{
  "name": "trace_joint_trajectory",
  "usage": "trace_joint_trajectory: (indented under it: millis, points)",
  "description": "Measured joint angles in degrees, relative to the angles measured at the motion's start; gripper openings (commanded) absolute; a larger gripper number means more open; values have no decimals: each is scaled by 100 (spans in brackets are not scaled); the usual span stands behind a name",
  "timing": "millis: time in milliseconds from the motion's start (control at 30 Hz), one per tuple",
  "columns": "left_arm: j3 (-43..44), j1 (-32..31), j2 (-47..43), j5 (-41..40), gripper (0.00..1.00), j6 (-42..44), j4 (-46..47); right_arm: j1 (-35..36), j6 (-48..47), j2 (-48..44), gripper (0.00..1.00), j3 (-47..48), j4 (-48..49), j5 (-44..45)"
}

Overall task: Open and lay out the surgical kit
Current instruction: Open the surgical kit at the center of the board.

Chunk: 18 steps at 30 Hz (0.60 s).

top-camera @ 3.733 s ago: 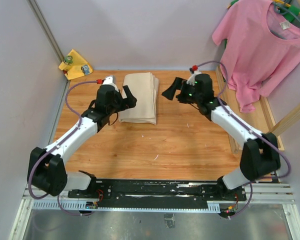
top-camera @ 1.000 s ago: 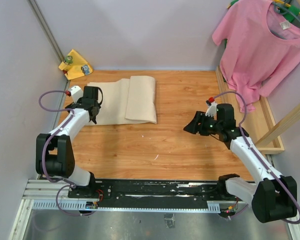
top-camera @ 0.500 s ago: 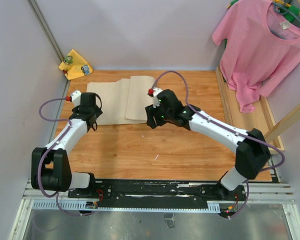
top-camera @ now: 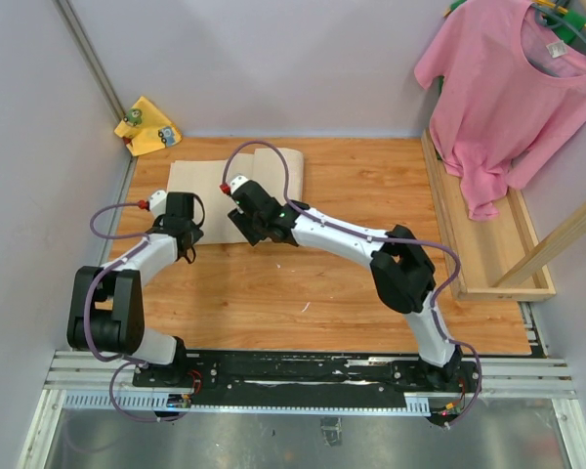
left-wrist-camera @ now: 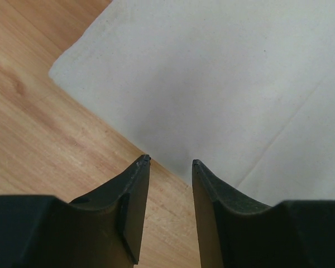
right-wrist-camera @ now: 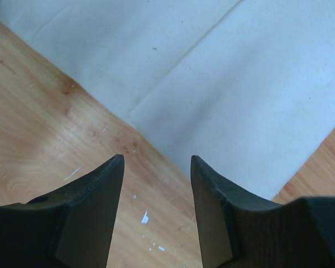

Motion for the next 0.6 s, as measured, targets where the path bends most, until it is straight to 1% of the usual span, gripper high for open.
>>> trace_joint_trajectory:
  millis: [167, 333, 400, 533, 600]
  points:
    - [0, 0, 0, 13, 40, -2, 136, -7, -208, 612, 52, 479, -13, 229]
    - [0, 0, 0, 33, 40, 4, 201, -2, -367, 942, 54, 772, -87, 330]
    - [0, 0, 0, 33, 40, 13, 203, -2, -402, 970, 54, 828, -85, 332]
    - [0, 0, 0, 37, 40, 20, 214, 0, -479, 977, 50, 931, -81, 365]
    - [0, 0, 2, 44, 40, 20, 221, 2, -509, 990, 50, 981, -79, 393]
